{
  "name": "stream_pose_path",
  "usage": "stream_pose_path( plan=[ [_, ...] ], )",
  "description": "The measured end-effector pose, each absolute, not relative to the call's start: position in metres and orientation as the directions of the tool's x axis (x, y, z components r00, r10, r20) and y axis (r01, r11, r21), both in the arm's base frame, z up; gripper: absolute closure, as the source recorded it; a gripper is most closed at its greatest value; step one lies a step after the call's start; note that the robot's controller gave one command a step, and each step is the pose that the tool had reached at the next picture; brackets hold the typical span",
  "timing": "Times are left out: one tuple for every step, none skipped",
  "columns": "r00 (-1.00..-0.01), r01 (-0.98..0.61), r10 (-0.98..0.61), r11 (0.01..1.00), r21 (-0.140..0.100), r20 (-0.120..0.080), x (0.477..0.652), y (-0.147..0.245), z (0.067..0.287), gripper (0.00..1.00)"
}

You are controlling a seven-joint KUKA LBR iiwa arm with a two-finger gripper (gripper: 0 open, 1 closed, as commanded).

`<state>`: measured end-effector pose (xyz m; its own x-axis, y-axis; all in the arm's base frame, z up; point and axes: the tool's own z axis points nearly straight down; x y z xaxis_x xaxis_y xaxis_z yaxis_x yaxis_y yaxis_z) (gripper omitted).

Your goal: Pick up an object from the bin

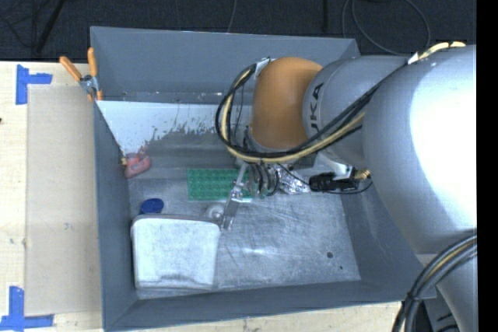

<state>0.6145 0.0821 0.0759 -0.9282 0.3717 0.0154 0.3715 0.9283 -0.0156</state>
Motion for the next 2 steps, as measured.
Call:
stream_pose_path(
  plan=[
    [-0.929,0.371,0.371,0.929,-0.010,0.012,0.6137,0.0802,0.0783,0.00],
    [-0.929,0.371,0.371,0.929,0.007,-0.016,0.6204,0.0819,0.0836,1.00]
  ],
)
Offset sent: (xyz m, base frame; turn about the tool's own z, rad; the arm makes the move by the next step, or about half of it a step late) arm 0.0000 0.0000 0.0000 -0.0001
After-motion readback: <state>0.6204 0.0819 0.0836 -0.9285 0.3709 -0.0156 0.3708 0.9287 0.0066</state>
